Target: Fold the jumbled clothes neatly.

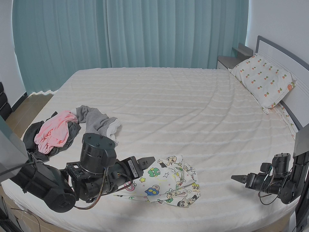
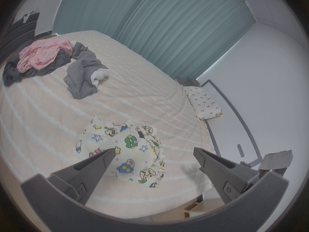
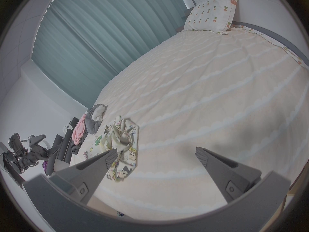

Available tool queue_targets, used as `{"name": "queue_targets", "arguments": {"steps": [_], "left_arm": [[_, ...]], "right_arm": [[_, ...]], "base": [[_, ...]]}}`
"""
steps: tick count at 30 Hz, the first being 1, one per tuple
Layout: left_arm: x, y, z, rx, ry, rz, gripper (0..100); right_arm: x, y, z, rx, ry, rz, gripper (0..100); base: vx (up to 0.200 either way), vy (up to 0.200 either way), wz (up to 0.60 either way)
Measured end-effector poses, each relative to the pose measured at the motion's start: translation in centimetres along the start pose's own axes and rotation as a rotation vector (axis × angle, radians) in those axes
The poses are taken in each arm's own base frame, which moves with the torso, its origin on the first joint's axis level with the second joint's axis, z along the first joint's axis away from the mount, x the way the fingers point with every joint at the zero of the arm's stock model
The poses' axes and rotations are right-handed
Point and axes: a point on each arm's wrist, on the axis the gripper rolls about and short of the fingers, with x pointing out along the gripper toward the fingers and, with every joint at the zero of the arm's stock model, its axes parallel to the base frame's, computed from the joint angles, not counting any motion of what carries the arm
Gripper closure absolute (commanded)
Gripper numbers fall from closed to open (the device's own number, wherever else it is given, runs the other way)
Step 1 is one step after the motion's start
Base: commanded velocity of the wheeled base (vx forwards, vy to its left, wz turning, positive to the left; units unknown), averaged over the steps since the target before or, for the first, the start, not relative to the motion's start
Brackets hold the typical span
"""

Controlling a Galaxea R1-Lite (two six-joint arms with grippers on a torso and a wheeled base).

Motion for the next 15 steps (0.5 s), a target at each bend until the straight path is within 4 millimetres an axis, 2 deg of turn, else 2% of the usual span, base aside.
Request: {"name": "queue_targets", "arguments": {"steps": [7, 15], "left_arm": [[-0.6, 1.0, -0.3, -0.012, -0.019, -0.012, 0], [-0.8, 1.8, -0.2, -0.031, -0.015, -0.029, 0]], "right_arm": [[1.1, 2.0, 0.0, -0.034, -0.022, 0.066, 0], [3.9, 4.3, 0.2, -0.098, -0.041, 0.085, 0]], "base": [[0.0, 0.0, 0.0], [0.0, 0.0, 0.0]]}}
